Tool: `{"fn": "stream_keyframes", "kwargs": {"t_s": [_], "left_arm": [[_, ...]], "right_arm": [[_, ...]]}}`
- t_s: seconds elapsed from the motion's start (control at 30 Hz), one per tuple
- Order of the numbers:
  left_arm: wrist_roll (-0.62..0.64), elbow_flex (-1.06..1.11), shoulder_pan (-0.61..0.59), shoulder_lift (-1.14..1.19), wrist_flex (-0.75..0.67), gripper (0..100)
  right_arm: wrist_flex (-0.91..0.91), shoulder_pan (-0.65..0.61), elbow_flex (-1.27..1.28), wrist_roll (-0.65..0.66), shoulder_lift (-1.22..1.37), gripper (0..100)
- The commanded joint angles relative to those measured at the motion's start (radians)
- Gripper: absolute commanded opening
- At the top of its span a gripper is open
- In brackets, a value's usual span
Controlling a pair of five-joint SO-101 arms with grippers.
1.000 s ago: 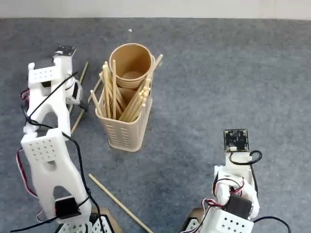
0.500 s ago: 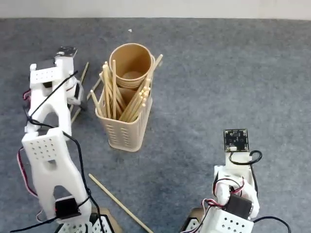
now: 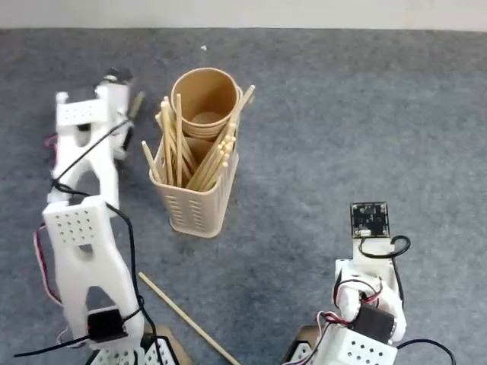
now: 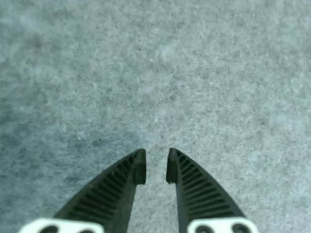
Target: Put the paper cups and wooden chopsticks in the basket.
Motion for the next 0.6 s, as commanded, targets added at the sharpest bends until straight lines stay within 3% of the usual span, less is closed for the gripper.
{"fn": "stream_keyframes", "kwargs": {"t_s": [0.0, 0.1, 0.23, 0.43, 0.57], "left_arm": [[0.002, -0.282, 0.018, -0.145, 0.184, 0], [0.04, -0.46, 0.047, -0.236, 0.287, 0], [0.098, -0.493, 0.071, -0.423, 0.287, 0], [0.167, -0.277, 0.163, -0.78, 0.287, 0], [0.184, -0.042, 0.317, -1.072, 0.287, 0]], "right_arm": [[0.004, 0.012, 0.156, 0.009, -0.001, 8.8], [0.004, 0.012, 0.156, 0.009, -0.001, 8.8], [0.004, 0.012, 0.156, 0.009, -0.001, 8.8], [0.004, 0.012, 0.156, 0.009, -0.001, 8.8], [0.004, 0.012, 0.156, 0.009, -0.001, 8.8]]}}
